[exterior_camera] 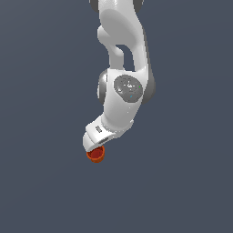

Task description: Pick up the object and move it to a goal position.

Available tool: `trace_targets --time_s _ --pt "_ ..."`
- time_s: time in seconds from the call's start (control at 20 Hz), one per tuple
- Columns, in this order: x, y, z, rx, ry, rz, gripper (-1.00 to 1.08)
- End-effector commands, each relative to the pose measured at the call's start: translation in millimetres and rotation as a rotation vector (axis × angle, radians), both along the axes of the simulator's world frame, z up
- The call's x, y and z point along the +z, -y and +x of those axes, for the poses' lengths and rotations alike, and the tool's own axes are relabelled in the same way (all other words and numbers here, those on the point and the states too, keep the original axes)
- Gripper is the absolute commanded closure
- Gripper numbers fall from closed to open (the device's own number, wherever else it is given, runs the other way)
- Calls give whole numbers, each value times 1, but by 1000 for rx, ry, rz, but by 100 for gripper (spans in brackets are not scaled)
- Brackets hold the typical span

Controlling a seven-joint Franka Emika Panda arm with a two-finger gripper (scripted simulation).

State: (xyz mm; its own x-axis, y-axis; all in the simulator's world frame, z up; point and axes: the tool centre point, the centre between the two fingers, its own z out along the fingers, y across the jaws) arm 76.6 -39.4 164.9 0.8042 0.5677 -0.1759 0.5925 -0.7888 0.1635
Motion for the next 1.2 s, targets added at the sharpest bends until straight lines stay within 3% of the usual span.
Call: trace_targets --time_s 0.0,0.8,1.15 --pt "-7 4 7 78 -36 -30 -20" --pt "-52 31 39 523 -300 -205 -20" --pt "-67 41 46 667 -414 -262 -20"
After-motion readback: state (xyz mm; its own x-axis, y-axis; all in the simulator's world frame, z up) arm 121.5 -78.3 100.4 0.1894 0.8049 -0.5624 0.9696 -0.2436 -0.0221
